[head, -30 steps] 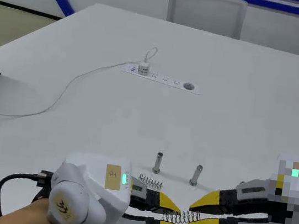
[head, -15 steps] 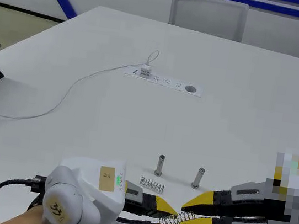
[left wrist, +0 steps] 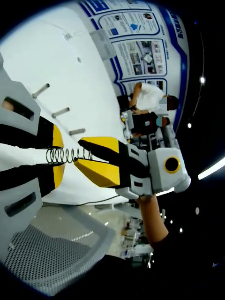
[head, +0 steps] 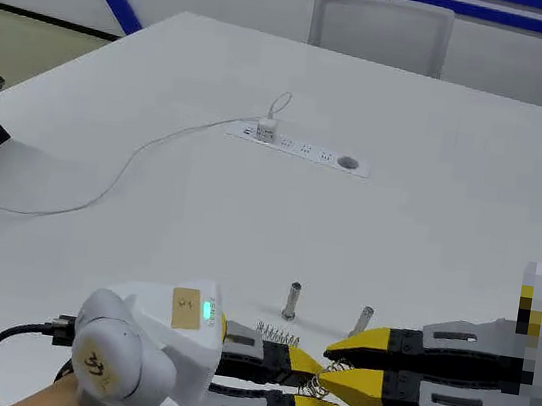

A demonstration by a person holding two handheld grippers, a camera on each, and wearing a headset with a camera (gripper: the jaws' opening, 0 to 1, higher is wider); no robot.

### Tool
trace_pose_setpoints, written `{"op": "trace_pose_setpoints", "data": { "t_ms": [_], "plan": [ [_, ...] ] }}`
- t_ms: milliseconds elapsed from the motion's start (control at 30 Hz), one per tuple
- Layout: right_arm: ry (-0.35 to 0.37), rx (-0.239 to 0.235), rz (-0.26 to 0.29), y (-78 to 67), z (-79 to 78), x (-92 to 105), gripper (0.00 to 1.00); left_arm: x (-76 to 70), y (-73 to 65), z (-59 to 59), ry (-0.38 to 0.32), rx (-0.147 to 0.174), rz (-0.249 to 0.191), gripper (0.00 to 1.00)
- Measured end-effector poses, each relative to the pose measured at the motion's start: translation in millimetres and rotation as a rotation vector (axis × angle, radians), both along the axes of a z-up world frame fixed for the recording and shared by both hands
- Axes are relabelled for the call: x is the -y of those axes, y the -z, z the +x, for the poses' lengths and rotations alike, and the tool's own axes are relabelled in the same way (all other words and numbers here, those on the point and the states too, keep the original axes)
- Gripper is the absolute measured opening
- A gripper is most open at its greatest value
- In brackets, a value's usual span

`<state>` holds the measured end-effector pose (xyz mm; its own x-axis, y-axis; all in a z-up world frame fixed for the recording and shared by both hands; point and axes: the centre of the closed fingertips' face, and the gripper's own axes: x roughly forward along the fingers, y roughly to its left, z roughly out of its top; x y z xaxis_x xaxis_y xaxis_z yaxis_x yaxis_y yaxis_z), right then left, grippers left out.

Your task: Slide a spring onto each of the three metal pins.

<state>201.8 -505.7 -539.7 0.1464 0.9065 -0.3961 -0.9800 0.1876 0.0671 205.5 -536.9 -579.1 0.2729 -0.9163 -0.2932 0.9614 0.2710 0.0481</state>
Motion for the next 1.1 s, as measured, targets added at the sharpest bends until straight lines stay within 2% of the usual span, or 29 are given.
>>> {"op": "trace_pose_setpoints", "data": {
  "t_ms": [67,267,500,533,567,667,733,867,967,1033,1100],
  "plan": [
    [0.001,-0.029,0.008,-0.1,-0.7,-0.8,0.10,0.9,0.8,-1.6,0.009,-0.001,-0.001,0.10],
    [0.006,-0.021,-0.003,2.0,-2.1,-2.8,0.10,0.6,2.7,-3.3,0.009,-0.001,0.000,0.10],
    [0.023,-0.012,0.013,-1.5,0.5,-5.2,0.09,-0.2,-0.1,-0.2,-0.006,0.002,-0.014,0.11],
    [0.028,-0.025,0.021,-2.1,1.3,-5.7,0.09,-0.3,-0.7,0.5,-0.005,0.013,-0.013,0.10],
    [0.021,-0.049,0.027,-1.9,-0.2,-6.2,0.09,0.0,-0.7,-0.5,0.000,0.010,-0.012,0.10],
    [0.027,-0.054,0.023,-0.8,0.4,-5.9,0.10,0.4,0.2,-1.5,0.003,0.006,-0.011,0.10],
    [0.023,-0.030,0.016,-0.8,0.5,-6.4,0.10,1.5,0.8,-2.5,0.005,0.002,-0.014,0.10],
    [0.025,-0.039,0.024,-1.0,0.5,-7.0,0.10,2.3,0.7,-2.2,0.003,-0.001,-0.019,0.10],
    [0.035,-0.069,0.032,-0.2,0.5,-6.3,0.10,2.4,1.4,-2.2,0.004,-0.005,-0.015,0.10],
    [0.050,-0.055,0.038,-1.3,2.9,-6.0,0.09,1.8,0.8,0.1,-0.014,-0.017,-0.026,0.11],
    [0.064,-0.033,0.030,-1.4,6.1,-5.2,0.09,0.0,0.5,3.8,-0.029,-0.014,-0.029,0.11]
  ]
}}
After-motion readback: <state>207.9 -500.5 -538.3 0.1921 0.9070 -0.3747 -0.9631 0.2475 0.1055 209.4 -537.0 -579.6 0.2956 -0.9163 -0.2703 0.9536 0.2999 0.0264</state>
